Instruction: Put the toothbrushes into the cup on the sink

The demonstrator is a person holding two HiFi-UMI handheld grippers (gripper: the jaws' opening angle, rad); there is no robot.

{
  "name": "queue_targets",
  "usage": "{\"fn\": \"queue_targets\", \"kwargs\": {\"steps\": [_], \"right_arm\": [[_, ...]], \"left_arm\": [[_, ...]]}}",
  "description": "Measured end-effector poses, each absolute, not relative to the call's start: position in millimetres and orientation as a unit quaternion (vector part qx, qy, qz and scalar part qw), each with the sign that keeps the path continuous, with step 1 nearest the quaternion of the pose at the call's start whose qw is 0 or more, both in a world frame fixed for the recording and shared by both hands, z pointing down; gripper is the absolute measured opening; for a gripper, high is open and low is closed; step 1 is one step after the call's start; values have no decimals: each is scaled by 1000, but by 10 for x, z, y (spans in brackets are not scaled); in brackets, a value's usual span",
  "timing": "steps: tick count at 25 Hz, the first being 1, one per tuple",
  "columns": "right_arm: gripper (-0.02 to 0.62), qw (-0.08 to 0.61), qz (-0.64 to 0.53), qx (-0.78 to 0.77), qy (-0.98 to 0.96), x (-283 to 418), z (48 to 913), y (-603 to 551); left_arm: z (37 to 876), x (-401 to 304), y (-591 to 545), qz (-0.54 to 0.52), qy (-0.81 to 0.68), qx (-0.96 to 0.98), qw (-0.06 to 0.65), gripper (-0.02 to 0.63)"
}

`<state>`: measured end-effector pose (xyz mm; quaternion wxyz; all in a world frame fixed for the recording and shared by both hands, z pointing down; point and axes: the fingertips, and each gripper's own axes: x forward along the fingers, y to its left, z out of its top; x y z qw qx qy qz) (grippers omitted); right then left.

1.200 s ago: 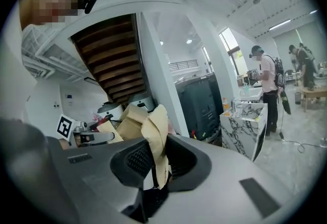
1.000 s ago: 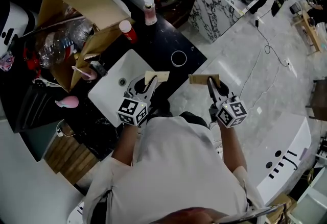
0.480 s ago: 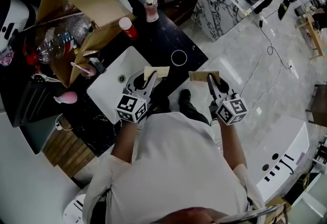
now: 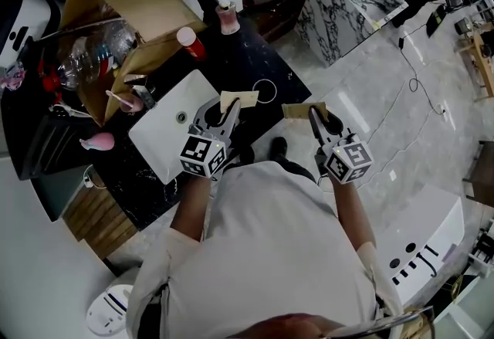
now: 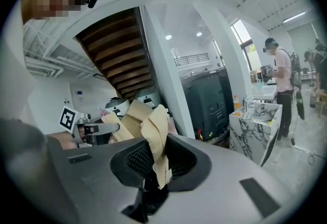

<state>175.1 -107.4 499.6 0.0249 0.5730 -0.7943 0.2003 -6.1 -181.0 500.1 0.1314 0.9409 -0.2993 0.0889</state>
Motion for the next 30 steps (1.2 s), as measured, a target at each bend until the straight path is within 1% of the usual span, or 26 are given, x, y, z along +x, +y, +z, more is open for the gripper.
{"fn": "queue_targets", "kwargs": {"steps": [10,18,22,30], "right_arm": [[67,26,201,570,-796,1927,5013,-1168],[67,27,209,572,-793,1986,5074,-1222],[67,30,215,573,-790,1989,5118,-1224],[67,34,212,583,-784,2013,5121,-1196]], "left_arm": [[5275,298,-2036,113,-300,938,129,66],[5709,536,-2086,170,-289,935,111,66],[5972,589,-2080,204,-286,930,110,67],[6260,652,-2077,236,-275,926,109,71]]}}
